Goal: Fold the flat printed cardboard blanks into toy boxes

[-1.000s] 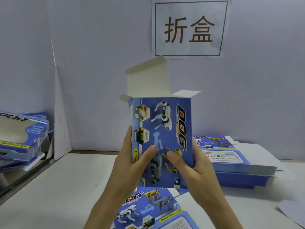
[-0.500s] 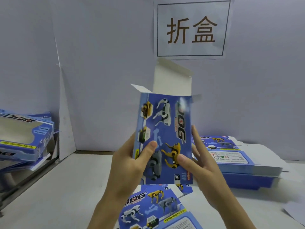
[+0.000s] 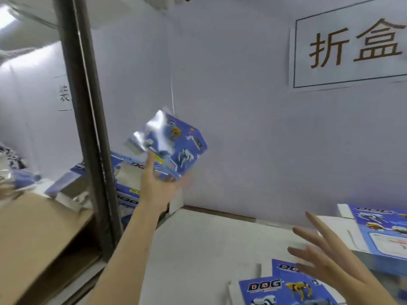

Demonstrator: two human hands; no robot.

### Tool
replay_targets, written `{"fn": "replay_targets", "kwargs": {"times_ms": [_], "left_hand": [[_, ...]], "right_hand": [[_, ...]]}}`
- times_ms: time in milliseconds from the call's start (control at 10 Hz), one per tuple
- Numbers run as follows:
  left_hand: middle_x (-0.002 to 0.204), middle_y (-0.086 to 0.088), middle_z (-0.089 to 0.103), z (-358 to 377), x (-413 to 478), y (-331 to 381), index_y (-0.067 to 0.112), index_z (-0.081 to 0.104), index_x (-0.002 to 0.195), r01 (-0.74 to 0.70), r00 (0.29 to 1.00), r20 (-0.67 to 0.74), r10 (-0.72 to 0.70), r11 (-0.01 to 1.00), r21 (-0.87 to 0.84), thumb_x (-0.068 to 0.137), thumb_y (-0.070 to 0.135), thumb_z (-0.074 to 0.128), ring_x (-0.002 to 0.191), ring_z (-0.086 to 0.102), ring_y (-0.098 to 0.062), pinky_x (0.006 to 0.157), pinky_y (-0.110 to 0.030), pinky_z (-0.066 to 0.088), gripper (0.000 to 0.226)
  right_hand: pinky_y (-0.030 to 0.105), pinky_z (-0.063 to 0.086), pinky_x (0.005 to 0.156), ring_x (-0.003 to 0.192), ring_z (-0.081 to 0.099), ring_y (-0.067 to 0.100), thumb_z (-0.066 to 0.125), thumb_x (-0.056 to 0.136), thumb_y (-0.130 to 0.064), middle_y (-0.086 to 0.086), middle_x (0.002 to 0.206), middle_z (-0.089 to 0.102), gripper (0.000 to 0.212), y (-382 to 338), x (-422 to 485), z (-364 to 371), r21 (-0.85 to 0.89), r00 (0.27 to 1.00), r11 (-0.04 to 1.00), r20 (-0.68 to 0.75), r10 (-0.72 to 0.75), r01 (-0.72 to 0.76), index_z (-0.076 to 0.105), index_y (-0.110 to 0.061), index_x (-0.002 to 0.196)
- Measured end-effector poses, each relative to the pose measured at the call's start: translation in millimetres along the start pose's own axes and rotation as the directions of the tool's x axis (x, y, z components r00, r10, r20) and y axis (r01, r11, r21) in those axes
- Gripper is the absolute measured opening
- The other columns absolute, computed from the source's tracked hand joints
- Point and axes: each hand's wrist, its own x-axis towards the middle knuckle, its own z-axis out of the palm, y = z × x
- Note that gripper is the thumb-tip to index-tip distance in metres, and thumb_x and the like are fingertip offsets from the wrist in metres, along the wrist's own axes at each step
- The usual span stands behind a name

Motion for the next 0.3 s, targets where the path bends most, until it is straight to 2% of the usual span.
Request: {"fn": "replay_targets", "kwargs": {"times_ms": [100,200,300], "left_hand": [[0.12,-0.01,0.052,6,27,17,0.02,0.057,0.125,-0.089,0.994,-0.064,0.084,0.993,-0.077,0.088,0.053,0.058,0.115,0.05,-0.033,0.103,-0.06,0.038,0.049],[0.101,-0.007,0.057,6,26,-7,0.021,0.061,0.099,0.019,0.999,-0.041,-0.01,0.972,0.235,0.095,0.037,0.053,0.087,0.056,-0.023,0.087,-0.043,0.046,0.018],[0.115,-0.007,0.051,-13,10,-60,0.013,0.055,0.124,0.187,0.982,-0.113,-0.15,0.831,0.523,0.101,0.02,0.045,0.093,0.05,-0.021,0.086,-0.038,0.041,0.026]], "right_hand": [[0.042,0.053,0.083,0.101,0.07,0.017,0.055,0.076,-0.031,-0.021,0.118,0.066,0.055,0,6,3,0.059,0.998,0.996,0.007,0.061,-0.062,0.047,-0.057,0.124],[0.037,0.054,0.081,0.101,0.069,0.016,0.06,0.076,-0.034,-0.022,0.116,0.066,0.051,-1,3,-2,0.016,0.995,0.996,0.021,0.093,-0.093,0.051,-0.053,0.122],[0.026,0.055,0.081,0.103,0.067,0.005,0.068,0.08,-0.053,-0.027,0.116,0.064,0.045,1,-2,-9,-0.105,0.988,0.984,0.049,0.148,-0.142,0.051,-0.055,0.121]]}}
